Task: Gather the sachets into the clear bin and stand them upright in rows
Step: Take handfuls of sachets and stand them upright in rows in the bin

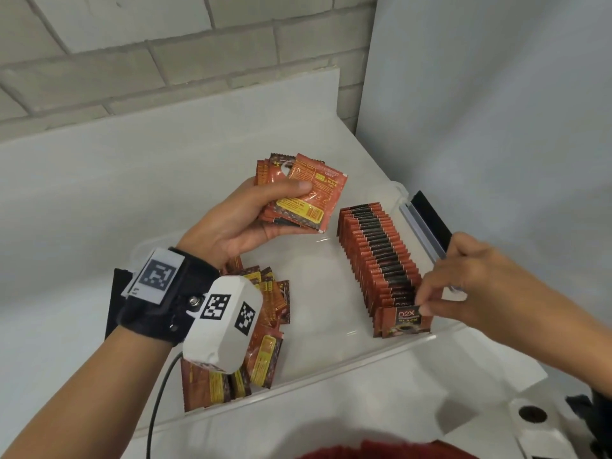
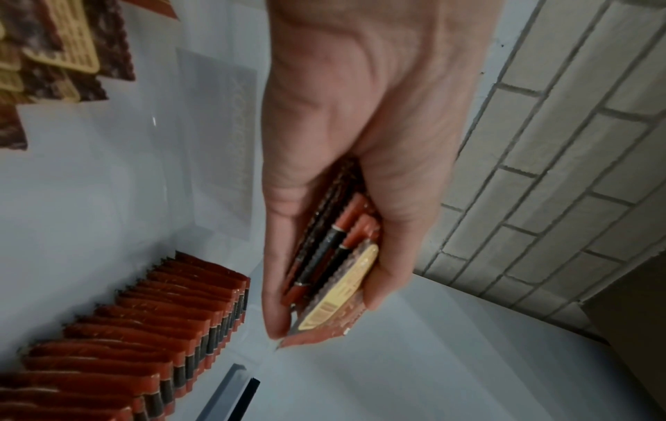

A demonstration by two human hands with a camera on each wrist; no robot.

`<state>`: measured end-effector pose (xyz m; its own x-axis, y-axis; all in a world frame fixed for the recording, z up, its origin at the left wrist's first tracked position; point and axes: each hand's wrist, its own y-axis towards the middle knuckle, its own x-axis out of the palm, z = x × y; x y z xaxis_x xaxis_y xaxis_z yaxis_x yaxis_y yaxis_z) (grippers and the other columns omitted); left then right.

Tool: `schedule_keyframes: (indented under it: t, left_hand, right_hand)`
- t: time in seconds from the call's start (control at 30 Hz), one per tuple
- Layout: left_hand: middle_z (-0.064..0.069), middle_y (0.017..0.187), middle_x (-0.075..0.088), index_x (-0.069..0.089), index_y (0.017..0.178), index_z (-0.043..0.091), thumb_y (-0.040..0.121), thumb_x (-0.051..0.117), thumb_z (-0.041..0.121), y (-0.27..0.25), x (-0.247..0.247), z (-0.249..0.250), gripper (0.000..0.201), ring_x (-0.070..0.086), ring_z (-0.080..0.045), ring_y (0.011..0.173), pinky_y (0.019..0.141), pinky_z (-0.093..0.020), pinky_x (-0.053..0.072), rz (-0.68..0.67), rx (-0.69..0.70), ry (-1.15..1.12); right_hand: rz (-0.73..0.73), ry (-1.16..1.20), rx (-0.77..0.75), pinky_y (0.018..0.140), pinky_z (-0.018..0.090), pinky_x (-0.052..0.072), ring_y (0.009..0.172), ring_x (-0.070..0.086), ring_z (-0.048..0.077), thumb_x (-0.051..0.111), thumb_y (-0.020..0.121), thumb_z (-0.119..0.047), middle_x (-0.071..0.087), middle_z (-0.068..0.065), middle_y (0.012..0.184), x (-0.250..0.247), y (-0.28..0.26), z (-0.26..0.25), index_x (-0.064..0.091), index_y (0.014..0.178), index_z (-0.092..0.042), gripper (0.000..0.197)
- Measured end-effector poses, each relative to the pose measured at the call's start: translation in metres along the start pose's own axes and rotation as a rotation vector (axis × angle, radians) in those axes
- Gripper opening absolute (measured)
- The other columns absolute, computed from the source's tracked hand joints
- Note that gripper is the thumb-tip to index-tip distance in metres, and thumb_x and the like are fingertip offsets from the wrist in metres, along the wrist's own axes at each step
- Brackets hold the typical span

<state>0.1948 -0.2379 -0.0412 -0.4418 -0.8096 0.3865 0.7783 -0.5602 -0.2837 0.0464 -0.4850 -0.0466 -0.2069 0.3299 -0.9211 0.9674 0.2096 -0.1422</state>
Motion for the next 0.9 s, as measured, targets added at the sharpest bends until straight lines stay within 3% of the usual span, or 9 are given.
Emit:
schedule_keyframes:
  t: [0.2, 0.33, 0.43, 0.57, 0.63, 0.7, 0.77, 0.9]
  left_hand:
    - [-0.008, 0.088, 0.075, 0.065, 0.098, 0.009, 0.074, 0.062, 0.009, -0.001, 0.001, 0.0, 0.024, 0.073, -0.019, 0.08, 0.067, -0.034, 0.06, -0.021, -0.01, 0.007]
    - [-0.008, 0.088, 0.074, 0.064, 0.099, 0.01, 0.073, 0.062, 0.008, -0.002, 0.002, 0.0, 0.026, 0.072, -0.019, 0.08, 0.069, -0.034, 0.06, -0.031, -0.008, 0.018]
    - [-0.007, 0.088, 0.075, 0.063, 0.1, 0.01, 0.073, 0.062, 0.007, -0.002, 0.002, -0.001, 0.028, 0.073, -0.019, 0.08, 0.07, -0.035, 0.06, -0.04, -0.007, 0.01]
    - [-0.007, 0.087, 0.074, 0.067, 0.095, 0.011, 0.069, 0.066, 0.01, -0.002, 0.002, -0.002, 0.026, 0.073, -0.019, 0.079, 0.067, -0.034, 0.06, -0.049, 0.0, -0.001]
    - [-0.007, 0.092, 0.074, 0.074, 0.092, 0.019, 0.063, 0.072, 0.013, -0.003, 0.002, -0.002, 0.03, 0.072, -0.02, 0.082, 0.066, -0.035, 0.06, -0.067, 0.012, -0.018]
    - [-0.005, 0.104, 0.072, 0.071, 0.105, 0.028, 0.063, 0.072, 0.014, -0.003, 0.002, -0.003, 0.044, 0.071, -0.023, 0.09, 0.068, -0.038, 0.059, -0.105, 0.028, -0.035]
    - [-0.005, 0.113, 0.07, 0.064, 0.116, 0.032, 0.067, 0.07, 0.014, -0.003, 0.002, -0.004, 0.052, 0.069, -0.026, 0.098, 0.071, -0.04, 0.059, -0.143, 0.035, -0.045]
    - [-0.009, 0.115, 0.069, 0.071, 0.107, 0.03, 0.064, 0.079, 0.023, -0.003, 0.0, -0.005, 0.044, 0.068, -0.028, 0.1, 0.074, -0.042, 0.059, -0.214, 0.007, -0.055]
  right_hand:
    - [-0.051, -0.097, 0.044, 0.069, 0.016, 0.03, 0.085, 0.035, 0.002, 0.076, 0.079, -0.034, 0.042, -0.019, 0.087, 0.0, 0.001, -0.003, 0.067, 0.079, -0.04, 0.011]
    - [-0.159, -0.122, 0.03, 0.076, 0.009, 0.03, 0.093, 0.031, -0.008, 0.072, 0.08, -0.042, 0.044, -0.021, 0.087, -0.01, 0.002, -0.008, 0.063, 0.081, -0.043, 0.008]
    - [-0.127, 0.063, 0.059, 0.07, 0.013, 0.034, 0.086, 0.044, -0.004, 0.073, 0.073, -0.049, 0.055, -0.018, 0.081, -0.024, 0.008, -0.016, 0.066, 0.071, -0.043, 0.009]
    - [0.118, 0.418, 0.055, 0.054, 0.008, 0.039, 0.056, 0.052, 0.001, 0.073, 0.066, -0.047, 0.06, -0.025, 0.061, -0.037, 0.029, -0.028, 0.072, 0.073, -0.031, 0.017]
    - [0.173, 0.539, 0.056, 0.063, 0.009, 0.045, 0.064, 0.06, 0.0, 0.07, 0.062, -0.052, 0.069, -0.02, 0.073, -0.037, 0.042, -0.034, 0.071, 0.084, -0.029, 0.033]
    - [0.191, 0.633, 0.08, 0.071, 0.012, 0.048, 0.073, 0.063, 0.002, 0.071, 0.064, -0.05, 0.073, -0.014, 0.081, -0.034, 0.054, -0.039, 0.066, 0.097, -0.028, 0.039]
    - [0.189, 0.716, 0.098, 0.073, 0.013, 0.049, 0.076, 0.065, 0.003, 0.074, 0.071, -0.042, 0.074, -0.013, 0.084, -0.031, 0.064, -0.044, 0.062, 0.105, -0.029, 0.038]
    - [0.189, 0.853, 0.115, 0.071, 0.016, 0.046, 0.07, 0.066, 0.007, 0.074, 0.08, -0.023, 0.072, -0.007, 0.075, -0.025, 0.078, -0.049, 0.063, 0.104, -0.025, 0.026]
